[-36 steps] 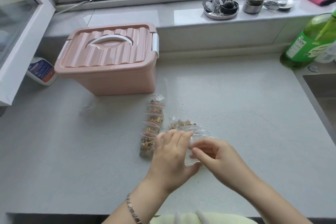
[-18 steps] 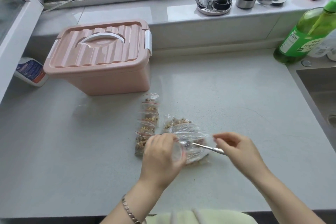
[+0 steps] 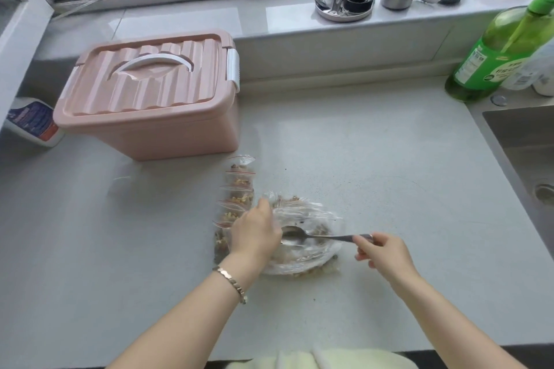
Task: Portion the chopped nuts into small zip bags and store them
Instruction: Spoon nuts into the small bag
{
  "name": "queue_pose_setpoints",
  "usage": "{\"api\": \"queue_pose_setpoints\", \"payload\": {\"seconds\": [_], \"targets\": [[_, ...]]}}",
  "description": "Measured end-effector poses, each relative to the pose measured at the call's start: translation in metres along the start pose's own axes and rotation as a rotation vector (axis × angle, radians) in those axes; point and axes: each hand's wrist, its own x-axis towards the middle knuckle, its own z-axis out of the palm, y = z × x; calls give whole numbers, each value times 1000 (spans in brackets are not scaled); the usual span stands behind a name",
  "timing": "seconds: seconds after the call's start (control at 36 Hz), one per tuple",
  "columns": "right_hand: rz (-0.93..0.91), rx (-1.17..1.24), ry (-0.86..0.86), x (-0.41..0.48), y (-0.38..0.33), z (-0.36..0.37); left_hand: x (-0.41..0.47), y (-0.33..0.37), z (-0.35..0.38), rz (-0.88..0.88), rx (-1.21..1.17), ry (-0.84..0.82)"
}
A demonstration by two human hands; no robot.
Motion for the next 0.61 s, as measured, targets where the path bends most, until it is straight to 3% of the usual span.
{"api": "queue_pose_setpoints", "payload": {"seconds": [0.22,0.33,0.61], "targets": [[-306,-8,163,-10,-42,-16,31,14,6,-56,-103,-33],[-343,-54,96,-14,-49,-16,34,14,25,-100,-177,-59],[-313,5,69,-5,-44,-17,34,11,39,-248,-375,59]]}}
